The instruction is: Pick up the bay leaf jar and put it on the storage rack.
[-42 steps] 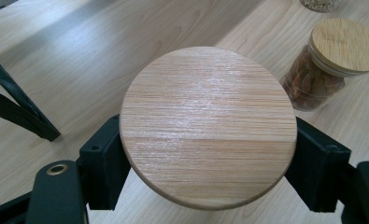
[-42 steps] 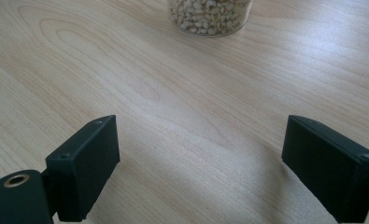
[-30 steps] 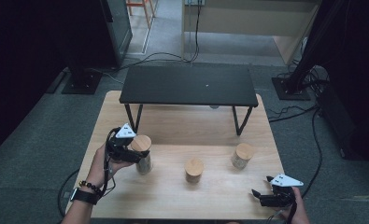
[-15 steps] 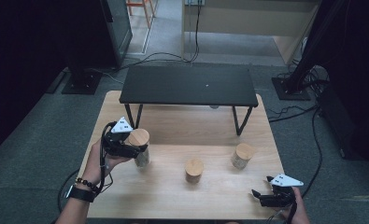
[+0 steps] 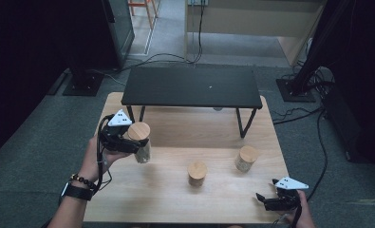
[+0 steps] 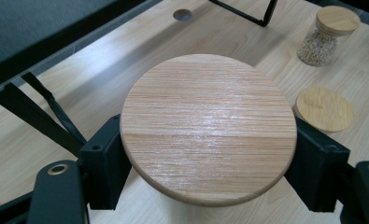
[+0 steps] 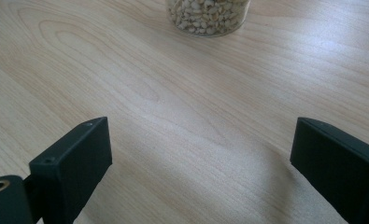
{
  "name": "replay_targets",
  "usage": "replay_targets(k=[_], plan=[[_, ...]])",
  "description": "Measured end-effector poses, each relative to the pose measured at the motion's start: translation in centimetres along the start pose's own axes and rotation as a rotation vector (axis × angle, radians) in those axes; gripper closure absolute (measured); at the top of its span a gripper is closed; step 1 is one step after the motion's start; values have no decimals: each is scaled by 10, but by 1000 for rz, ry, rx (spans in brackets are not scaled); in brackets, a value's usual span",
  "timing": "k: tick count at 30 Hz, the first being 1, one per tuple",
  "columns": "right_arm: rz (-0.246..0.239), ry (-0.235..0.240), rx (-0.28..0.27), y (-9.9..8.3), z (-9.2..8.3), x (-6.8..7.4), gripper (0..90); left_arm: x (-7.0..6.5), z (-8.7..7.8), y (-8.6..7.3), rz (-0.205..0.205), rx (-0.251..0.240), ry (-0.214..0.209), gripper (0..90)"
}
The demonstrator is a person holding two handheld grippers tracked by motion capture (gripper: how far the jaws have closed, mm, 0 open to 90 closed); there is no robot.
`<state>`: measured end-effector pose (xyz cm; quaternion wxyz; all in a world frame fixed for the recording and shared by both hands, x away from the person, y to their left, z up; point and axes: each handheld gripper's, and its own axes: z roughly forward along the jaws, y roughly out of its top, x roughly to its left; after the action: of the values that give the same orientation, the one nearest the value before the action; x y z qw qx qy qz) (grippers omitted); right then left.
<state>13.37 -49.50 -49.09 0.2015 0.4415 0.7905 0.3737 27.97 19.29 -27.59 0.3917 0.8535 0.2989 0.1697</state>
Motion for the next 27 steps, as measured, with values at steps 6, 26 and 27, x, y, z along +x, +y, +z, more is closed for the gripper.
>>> replay_targets(k=[6, 26, 27], plan=[[0, 3, 0, 0, 0, -1, 35, 1, -8, 10, -2, -11, 0, 250], [5, 12, 7, 1, 1, -3, 36, 6, -23, 48, -4, -10, 7, 250], [6, 12, 7, 1, 1, -3, 35, 6, -23, 50, -3, -10, 10, 250]])
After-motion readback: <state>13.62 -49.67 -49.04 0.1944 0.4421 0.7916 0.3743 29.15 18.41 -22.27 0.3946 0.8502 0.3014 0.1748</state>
